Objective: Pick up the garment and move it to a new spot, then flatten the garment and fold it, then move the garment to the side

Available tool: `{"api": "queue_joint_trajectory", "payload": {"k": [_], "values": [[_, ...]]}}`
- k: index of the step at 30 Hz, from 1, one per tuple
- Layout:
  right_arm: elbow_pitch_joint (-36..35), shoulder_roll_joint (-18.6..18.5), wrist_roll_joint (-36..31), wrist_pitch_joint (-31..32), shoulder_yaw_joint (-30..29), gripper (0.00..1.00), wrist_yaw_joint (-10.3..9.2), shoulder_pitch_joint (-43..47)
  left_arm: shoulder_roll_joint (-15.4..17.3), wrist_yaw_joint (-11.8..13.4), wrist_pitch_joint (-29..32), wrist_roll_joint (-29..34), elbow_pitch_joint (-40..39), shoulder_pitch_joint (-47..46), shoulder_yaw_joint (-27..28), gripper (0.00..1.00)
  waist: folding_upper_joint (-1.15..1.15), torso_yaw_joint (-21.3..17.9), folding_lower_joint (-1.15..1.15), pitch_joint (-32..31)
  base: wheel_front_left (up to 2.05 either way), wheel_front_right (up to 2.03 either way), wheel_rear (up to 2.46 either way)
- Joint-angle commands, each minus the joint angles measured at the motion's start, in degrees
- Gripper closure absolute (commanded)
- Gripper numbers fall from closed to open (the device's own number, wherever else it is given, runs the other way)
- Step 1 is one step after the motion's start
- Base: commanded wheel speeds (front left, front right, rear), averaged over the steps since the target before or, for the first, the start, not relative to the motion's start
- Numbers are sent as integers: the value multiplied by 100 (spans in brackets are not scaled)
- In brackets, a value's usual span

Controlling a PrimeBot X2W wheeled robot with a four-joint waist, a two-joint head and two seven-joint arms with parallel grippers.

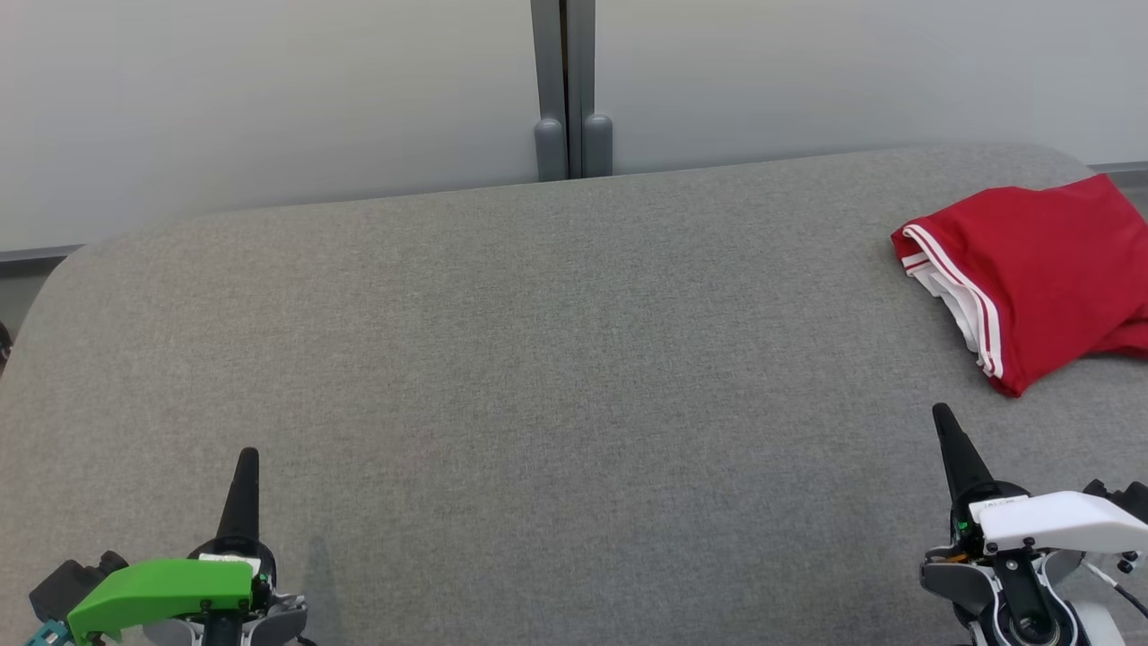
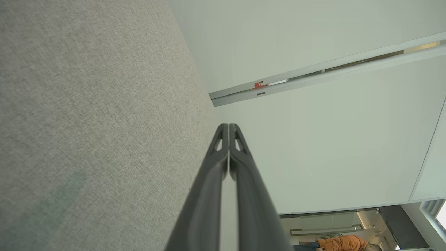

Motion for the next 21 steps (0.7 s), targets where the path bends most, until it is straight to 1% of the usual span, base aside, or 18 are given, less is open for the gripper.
{"api": "queue_joint_trajectory", "payload": {"k": [1,21], "values": [[-6,-27,148,45,-11,100,-4,-121,37,-29,49,-129,-15,-139,27,100,0,2,0,2,0,0,0],[68,-26,1107,277,-24,100,-2,-246,41,-65,279,-983,9,-312,119,100,0,20,0,22,0,0,0]]}}
